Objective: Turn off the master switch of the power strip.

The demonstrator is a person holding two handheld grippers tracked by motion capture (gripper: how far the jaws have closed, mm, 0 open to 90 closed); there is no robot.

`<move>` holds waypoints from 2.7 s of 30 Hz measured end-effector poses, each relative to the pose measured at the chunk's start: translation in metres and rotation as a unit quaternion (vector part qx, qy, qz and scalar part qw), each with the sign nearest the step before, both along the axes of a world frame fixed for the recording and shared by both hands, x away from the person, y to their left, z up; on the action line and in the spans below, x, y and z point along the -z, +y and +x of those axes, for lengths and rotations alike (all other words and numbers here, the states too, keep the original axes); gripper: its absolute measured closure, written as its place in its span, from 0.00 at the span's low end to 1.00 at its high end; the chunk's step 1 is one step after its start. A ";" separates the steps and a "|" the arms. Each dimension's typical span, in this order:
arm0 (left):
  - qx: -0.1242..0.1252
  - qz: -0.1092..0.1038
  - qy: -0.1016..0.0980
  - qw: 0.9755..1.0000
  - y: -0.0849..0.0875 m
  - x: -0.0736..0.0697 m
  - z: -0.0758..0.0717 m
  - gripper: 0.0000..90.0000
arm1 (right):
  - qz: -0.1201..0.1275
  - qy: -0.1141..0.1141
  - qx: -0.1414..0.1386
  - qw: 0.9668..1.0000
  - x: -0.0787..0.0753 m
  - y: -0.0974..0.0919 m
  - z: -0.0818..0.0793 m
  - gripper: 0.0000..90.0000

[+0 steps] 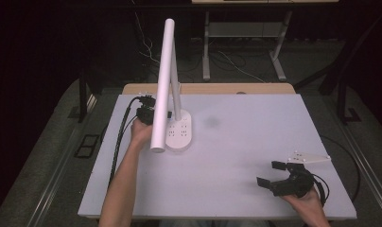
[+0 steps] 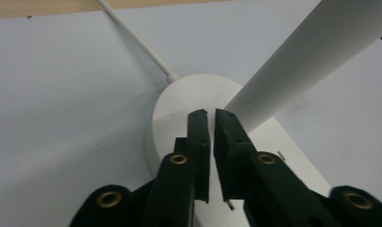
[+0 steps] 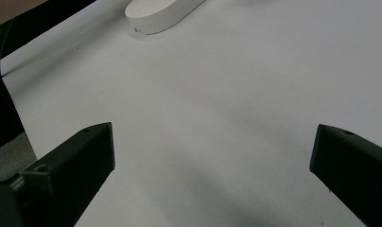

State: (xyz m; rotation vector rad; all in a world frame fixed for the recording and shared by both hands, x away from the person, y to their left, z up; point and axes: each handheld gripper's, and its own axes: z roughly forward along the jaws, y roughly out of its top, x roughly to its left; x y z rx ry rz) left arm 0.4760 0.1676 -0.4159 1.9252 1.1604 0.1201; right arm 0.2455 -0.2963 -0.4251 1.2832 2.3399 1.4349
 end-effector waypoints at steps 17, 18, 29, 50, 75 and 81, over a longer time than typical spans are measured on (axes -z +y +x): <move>-0.010 0.010 0.010 1.000 -0.006 0.009 0.003 1.00 | -0.001 -0.002 -0.002 1.000 -0.001 0.001 -0.001 0.00; -0.011 0.010 0.010 1.000 -0.005 0.009 0.003 1.00 | 0.000 -0.003 -0.001 1.000 -0.001 0.001 -0.002 0.00; -0.012 -0.007 0.014 1.000 -0.010 0.014 0.003 1.00 | -0.001 -0.007 -0.003 1.000 -0.002 0.001 -0.003 0.00; -0.029 -0.003 0.007 1.000 0.002 0.014 -0.001 1.00 | -0.004 -0.006 -0.003 1.000 -0.002 0.002 -0.003 0.00; -0.040 -0.048 0.032 0.997 -0.001 0.020 0.001 1.00 | 0.000 -0.006 -0.005 1.000 -0.003 0.001 -0.006 0.00; -0.050 -0.010 -0.008 0.999 -0.007 0.014 -0.002 1.00 | -0.001 -0.008 -0.003 1.000 -0.003 0.001 -0.004 0.00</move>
